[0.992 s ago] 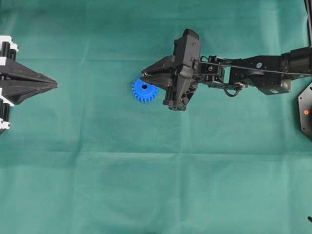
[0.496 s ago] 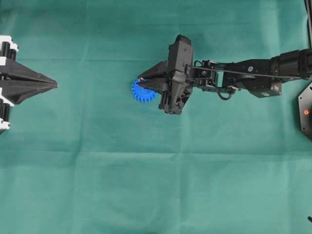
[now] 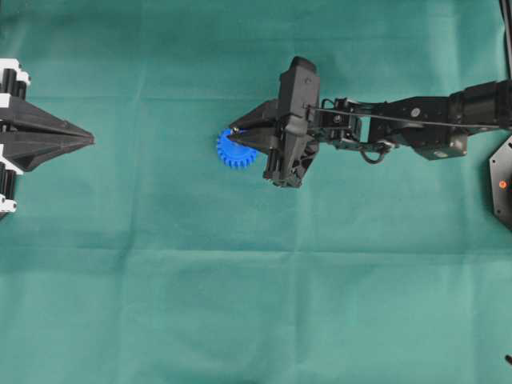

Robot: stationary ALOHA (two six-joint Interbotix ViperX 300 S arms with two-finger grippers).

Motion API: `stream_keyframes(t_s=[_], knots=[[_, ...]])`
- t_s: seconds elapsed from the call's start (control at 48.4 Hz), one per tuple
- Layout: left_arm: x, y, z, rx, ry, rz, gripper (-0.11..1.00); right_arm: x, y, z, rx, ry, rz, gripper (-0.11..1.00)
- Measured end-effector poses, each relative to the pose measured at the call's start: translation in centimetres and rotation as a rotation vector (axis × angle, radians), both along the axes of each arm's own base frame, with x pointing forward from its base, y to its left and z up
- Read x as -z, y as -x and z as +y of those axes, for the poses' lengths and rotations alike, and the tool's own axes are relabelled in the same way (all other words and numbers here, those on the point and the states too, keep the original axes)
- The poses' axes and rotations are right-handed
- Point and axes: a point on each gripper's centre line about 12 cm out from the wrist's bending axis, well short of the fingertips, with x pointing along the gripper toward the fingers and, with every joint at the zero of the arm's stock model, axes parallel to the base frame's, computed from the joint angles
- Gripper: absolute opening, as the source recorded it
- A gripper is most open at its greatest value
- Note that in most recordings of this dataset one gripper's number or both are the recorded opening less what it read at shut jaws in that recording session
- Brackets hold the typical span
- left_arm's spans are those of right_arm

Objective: Insert the shaft placed at a random location into the center hole of the small gear at another random location.
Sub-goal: 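Lower the held shaft into the blue gear's center hole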

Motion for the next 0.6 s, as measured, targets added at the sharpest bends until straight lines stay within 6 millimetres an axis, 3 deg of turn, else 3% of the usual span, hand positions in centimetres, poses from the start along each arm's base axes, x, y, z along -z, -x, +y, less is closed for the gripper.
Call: stream_keyframes(t_s=[0.289,0.496,0.599], knots=[[0.0,0.0,0.0,0.0,-0.001,0.0,0.0,-1.5,0.3,-0.1,0.002,0.002,-0.025,0.13],[-0.1,0.0,0.0,0.0,0.0,-0.003,0.0,-1.5,0.3,-0.1,0.004,0.002,-0.025,0.13],[0.0,0.0,0.0,0.002,-0.002,0.0,0.0,-0.6,0.1,-0.2,0.004,0.0,-0.006,0.13]])
